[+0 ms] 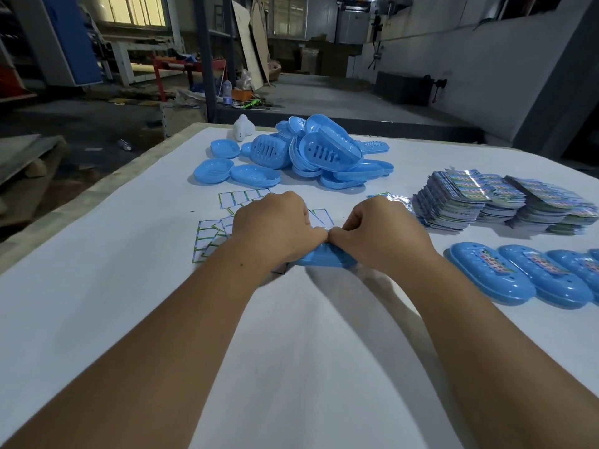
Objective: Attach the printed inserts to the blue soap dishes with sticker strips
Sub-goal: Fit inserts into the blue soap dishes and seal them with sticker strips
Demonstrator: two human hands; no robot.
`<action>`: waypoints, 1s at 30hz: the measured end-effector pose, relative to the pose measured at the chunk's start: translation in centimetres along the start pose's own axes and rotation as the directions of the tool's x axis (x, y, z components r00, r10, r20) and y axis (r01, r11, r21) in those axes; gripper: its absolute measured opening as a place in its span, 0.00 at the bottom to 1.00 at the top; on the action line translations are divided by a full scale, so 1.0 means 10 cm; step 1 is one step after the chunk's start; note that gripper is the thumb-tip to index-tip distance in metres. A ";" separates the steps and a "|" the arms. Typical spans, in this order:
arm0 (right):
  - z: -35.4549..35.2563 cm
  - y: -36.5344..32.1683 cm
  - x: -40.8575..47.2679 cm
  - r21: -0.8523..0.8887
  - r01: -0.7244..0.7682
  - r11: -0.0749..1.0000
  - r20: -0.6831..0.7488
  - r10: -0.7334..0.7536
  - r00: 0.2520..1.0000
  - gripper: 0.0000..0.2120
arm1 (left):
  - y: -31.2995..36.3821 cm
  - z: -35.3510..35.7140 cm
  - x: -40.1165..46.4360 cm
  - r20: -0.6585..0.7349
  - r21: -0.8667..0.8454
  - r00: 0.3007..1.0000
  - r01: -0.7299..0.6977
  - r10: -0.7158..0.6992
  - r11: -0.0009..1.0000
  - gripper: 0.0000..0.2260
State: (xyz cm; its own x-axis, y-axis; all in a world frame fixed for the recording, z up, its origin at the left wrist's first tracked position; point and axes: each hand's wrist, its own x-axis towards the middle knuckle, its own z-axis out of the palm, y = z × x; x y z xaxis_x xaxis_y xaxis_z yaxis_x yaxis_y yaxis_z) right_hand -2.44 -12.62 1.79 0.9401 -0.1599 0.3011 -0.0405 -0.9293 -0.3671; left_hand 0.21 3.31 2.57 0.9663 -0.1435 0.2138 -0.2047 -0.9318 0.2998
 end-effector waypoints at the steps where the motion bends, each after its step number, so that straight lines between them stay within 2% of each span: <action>1: -0.02 0.00 0.00 -0.010 -0.002 1.000 0.010 0.002 1.000 0.16 | 0.00 0.00 0.00 -0.002 0.007 1.000 -0.004 0.004 1.000 0.14; 8: -0.04 0.06 0.03 -0.018 -0.077 0.997 0.081 0.078 0.994 0.22 | -0.02 0.04 0.02 -0.054 0.101 0.998 -0.028 0.034 0.994 0.17; 12: -0.05 0.13 0.06 0.075 -0.093 0.993 0.154 0.081 0.985 0.26 | -0.08 0.04 0.03 -0.021 0.064 1.000 -0.001 0.002 0.998 0.18; 14: -0.10 0.22 0.11 0.163 -0.130 0.978 0.119 0.111 0.987 0.25 | -0.10 0.04 0.04 -0.016 0.005 0.999 0.031 -0.031 1.000 0.18; 16: -0.18 0.36 0.16 0.187 -0.161 0.969 0.006 0.162 0.987 0.21 | -0.10 0.03 0.04 -0.059 -0.059 0.996 0.070 -0.074 0.996 0.19; 18: -0.24 0.50 0.19 0.127 -0.193 0.973 -0.042 0.199 0.979 0.16 | -0.09 0.03 0.05 -0.121 -0.083 0.988 0.089 -0.098 0.993 0.20; 20: -0.25 0.57 0.18 0.031 -0.222 0.975 0.023 0.221 0.975 0.14 | -0.09 0.04 0.06 -0.155 -0.083 0.983 0.086 -0.099 0.993 0.21; 24: -0.23 0.53 0.16 -0.079 -0.228 0.970 0.221 0.240 0.945 0.21 | -0.09 0.08 0.06 -0.170 -0.077 0.983 0.065 -0.077 0.995 0.20; 30: -0.29 0.50 0.13 -0.088 -0.211 0.973 0.198 0.225 0.954 0.25 | -0.08 0.10 0.08 -0.208 -0.100 0.976 0.049 -0.069 0.994 0.18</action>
State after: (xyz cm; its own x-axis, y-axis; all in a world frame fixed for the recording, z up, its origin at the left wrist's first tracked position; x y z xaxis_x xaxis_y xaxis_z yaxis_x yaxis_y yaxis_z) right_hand -2.41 -18.41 2.93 0.9548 -0.2956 0.0307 -0.2677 -0.9004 -0.3430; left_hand 1.32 3.61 1.54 0.9243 -0.0063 0.3817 -0.1720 -0.8995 0.4016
